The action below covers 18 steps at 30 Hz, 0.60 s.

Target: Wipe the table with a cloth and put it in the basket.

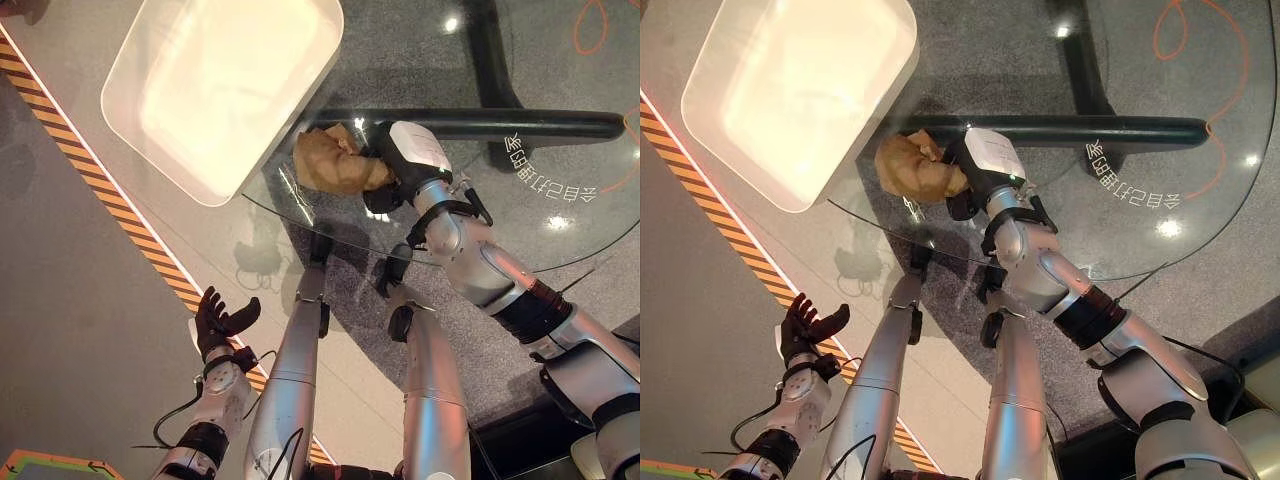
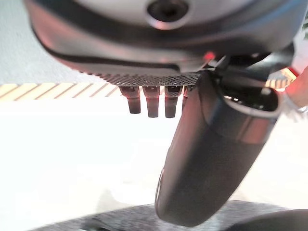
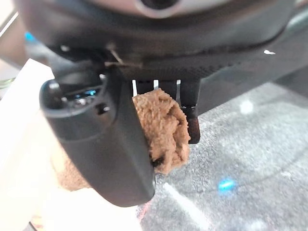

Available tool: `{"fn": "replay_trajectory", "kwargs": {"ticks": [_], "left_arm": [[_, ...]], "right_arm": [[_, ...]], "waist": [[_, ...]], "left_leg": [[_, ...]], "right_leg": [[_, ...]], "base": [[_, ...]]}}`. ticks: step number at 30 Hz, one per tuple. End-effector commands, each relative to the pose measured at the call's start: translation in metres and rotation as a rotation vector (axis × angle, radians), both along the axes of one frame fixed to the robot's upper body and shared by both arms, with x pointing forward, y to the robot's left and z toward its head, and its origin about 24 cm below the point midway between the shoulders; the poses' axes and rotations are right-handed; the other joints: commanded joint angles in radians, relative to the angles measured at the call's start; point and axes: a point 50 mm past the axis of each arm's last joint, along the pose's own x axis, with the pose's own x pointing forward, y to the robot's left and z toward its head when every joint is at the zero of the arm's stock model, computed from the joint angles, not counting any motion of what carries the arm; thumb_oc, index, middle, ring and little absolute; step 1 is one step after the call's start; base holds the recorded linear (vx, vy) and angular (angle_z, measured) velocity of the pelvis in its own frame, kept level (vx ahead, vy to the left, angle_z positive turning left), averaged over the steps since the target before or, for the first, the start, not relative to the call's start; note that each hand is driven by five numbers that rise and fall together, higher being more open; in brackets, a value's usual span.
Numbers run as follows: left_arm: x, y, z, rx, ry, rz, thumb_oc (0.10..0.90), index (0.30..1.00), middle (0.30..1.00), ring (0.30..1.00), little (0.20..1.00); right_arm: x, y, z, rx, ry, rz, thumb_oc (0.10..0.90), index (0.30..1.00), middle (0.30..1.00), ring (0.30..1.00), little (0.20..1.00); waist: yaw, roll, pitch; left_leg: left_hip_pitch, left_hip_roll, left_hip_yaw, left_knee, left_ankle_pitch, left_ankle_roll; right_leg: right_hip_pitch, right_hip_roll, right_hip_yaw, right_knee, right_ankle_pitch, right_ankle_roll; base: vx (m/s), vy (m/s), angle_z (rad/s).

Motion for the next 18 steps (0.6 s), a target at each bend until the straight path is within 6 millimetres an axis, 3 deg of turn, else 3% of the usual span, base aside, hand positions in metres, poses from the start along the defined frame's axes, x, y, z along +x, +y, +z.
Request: {"fn": "replay_trajectory", "kwargs": {"ticks": [1, 9, 18], "left_arm": [[-0.012, 0.021, 0.006, -0.004, -0.084, 0.052, 0.8, 0.9, 0.9, 0.9, 0.9], [-0.019, 0.017, 0.016, 0.0, -0.149, -0.09, 0.8, 0.9, 0.9, 0.9, 0.9], [-0.023, 0.002, 0.024, -0.005, -0.199, -0.221, 0.8, 0.9, 0.9, 0.9, 0.9]], "right_arm": [[-0.02, 0.022, 0.037, 0.128, -0.174, 0.146, 0.1, 0.3, 0.3, 0.3, 0.2], [-0.023, 0.001, 0.045, 0.244, -0.227, 0.09, 0.1, 0.3, 0.3, 0.3, 0.2], [-0.042, -0.023, 0.05, 0.452, -0.348, 0.077, 0.1, 0.3, 0.3, 0.3, 0.2]], "waist": [[-0.003, 0.04, -0.023], [0.004, 0.031, -0.023], [-0.026, 0.027, -0.023]], "left_leg": [[0.053, -0.074, 0.075, 0.06, -0.127, 0.069], [0.111, -0.069, 0.057, 0.05, -0.127, 0.071], [0.185, -0.07, 0.066, 0.033, -0.136, 0.08]], "right_leg": [[0.057, 0.034, -0.015, -0.098, 0.033, 0.056], [0.118, 0.045, -0.03, -0.085, 0.017, 0.039], [0.191, 0.059, -0.005, -0.103, 0.013, 0.035]], "base": [[-0.04, -0.102, 0.12], [-0.03, -0.064, 0.02], [0.0, 0.002, 0.0]]}}
